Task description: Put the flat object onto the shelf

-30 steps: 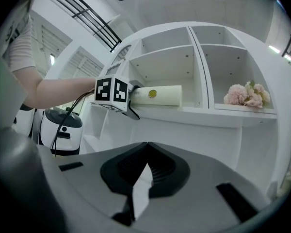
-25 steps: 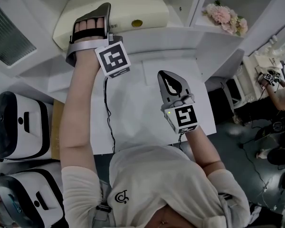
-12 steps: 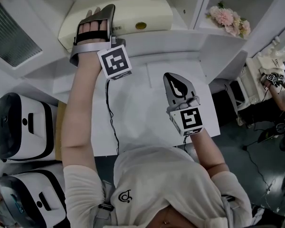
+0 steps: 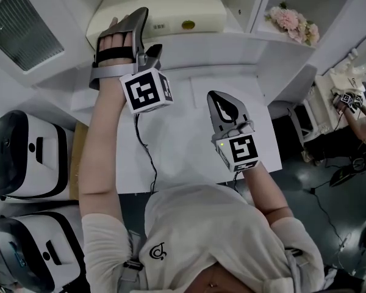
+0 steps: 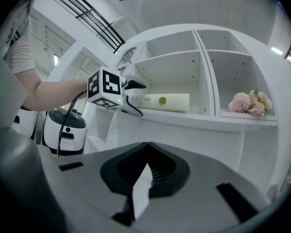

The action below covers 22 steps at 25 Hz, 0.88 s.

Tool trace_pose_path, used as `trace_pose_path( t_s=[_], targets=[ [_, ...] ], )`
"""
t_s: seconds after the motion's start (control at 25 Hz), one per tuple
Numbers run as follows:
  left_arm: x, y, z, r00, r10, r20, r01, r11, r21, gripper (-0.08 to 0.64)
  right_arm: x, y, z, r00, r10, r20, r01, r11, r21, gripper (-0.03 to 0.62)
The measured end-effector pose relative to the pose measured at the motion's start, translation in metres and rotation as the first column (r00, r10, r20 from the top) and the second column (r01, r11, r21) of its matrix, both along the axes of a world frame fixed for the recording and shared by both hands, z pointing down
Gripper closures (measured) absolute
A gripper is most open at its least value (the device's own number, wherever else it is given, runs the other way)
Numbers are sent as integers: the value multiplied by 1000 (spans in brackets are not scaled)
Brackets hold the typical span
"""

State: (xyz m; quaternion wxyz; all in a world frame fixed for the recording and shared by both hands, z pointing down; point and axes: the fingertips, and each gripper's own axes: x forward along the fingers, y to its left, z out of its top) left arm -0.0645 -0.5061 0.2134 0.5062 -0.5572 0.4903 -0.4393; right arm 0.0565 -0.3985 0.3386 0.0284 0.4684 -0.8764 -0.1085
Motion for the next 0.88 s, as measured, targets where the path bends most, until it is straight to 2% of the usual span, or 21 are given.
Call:
trace_pose_path(
  t_s=[0.12, 0.16, 0.28, 0.4, 0.52, 0.6, 0.68, 0.88],
  targets=[
    [-1, 17, 10, 996, 42, -82, -45, 999, -30, 46, -9, 8, 2, 1000, -18, -12, 18, 1000, -9, 584],
    [-1, 23, 12, 993, 53, -109, -56, 998, -31, 81, -10, 11, 2, 1000, -22, -7, 22, 1000, -10, 584],
    [-3, 41, 16, 977, 72, -200, -70, 997, 17, 320, -7, 15, 4, 1000, -14, -2, 14, 1000, -16, 584],
    [-7, 54, 33, 959, 60, -279, -61, 998, 5, 418, -5, 19, 8, 1000, -11, 1, 11, 1000, -28, 584],
    [-9, 66, 50, 930, 56, -364, -63, 998, -7, 504, -3, 23, 11, 1000, -11, 3, 11, 999, -36, 584],
    [-9, 72, 60, 901, 61, -429, -73, 997, -13, 547, -1, 25, 12, 1000, -10, 4, 10, 999, -37, 584],
    [-9, 78, 72, 862, 62, -503, -93, 995, -36, 548, 1, 26, 12, 1000, -10, 6, 10, 999, -39, 584],
    [-8, 102, 104, 739, 58, -671, -150, 985, -80, 548, 4, 33, 15, 999, -31, 11, 32, 998, -49, 584]
  ],
)
